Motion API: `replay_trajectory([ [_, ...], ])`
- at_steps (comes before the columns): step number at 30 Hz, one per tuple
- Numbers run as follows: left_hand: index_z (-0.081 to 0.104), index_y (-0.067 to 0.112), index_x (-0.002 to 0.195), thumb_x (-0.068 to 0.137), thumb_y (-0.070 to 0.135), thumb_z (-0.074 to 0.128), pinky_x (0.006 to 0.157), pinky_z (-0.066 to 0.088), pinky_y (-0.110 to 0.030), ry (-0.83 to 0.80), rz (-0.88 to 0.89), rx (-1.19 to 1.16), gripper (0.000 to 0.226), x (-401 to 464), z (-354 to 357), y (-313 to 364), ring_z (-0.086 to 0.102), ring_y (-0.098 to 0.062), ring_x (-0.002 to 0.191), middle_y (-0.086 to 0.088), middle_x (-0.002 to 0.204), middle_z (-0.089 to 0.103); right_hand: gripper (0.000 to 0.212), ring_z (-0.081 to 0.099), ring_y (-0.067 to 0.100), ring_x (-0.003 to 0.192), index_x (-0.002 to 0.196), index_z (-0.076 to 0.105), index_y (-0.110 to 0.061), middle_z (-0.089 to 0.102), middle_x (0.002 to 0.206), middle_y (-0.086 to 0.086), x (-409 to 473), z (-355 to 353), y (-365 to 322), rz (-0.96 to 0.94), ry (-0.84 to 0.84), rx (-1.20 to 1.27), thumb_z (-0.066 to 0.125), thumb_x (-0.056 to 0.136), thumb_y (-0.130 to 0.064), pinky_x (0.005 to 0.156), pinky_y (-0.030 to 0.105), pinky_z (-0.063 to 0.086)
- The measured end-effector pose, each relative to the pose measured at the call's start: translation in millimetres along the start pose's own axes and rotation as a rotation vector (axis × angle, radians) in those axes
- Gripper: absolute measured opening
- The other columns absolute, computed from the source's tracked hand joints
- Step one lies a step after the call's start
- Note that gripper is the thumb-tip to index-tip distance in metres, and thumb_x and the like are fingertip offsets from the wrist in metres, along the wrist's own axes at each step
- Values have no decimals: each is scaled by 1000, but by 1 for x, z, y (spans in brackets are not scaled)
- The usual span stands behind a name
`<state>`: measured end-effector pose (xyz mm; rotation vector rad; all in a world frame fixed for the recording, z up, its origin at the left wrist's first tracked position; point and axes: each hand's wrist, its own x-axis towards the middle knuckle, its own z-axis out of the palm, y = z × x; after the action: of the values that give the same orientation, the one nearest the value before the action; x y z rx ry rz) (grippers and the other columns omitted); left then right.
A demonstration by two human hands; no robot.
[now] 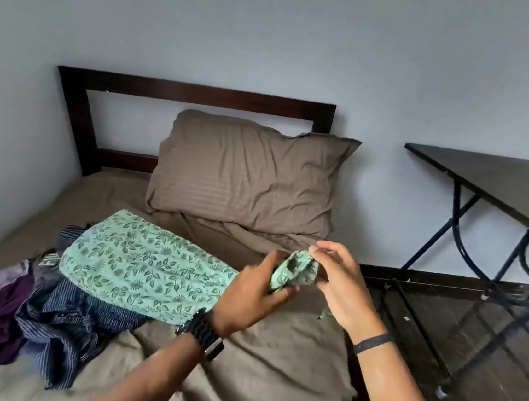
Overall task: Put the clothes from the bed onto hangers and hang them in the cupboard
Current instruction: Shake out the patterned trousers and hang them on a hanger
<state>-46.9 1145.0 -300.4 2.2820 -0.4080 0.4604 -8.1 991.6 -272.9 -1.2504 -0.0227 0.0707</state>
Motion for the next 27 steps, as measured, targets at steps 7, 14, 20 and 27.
replay_trajectory([
  [7, 66, 10, 92, 98, 38, 40, 70, 55, -27, -331, -178, -402, 39, 64, -70, 34, 66, -11, 69, 5, 81, 71, 74, 66, 18, 92, 143, 27, -38, 45, 130, 3, 4, -18, -53, 21, -550, -525, 64, 88, -5, 81, 29, 55],
  [14, 57, 8, 79, 98, 37, 43, 57, 43, -15, -391, -164, -262, 38, 134, -127, 69, 55, -8, 54, 5, 66, 65, 59, 69, 14, 71, 147, 31, -15, 35, 150, 12, 22, 17, -117, -229, -289, -933, 49, 94, 4, 60, 29, 59],
  [20, 56, 4, 80, 97, 39, 45, 73, 52, -34, -98, -21, -252, 40, 205, -201, 112, 60, -22, 63, -5, 69, 64, 63, 52, 12, 65, 120, 63, -31, 47, 96, 0, 35, 23, -209, -906, -1, -1093, 44, 86, 18, 60, 39, 57],
  [27, 59, 7, 91, 94, 15, 58, 76, 52, -35, 233, 193, 114, 8, 267, -329, 186, 60, -25, 87, -10, 94, 63, 47, 57, -15, 95, 106, 70, -26, 57, 116, -25, 4, 44, -344, -636, -371, -1135, 38, 97, 7, 75, 15, 52],
])
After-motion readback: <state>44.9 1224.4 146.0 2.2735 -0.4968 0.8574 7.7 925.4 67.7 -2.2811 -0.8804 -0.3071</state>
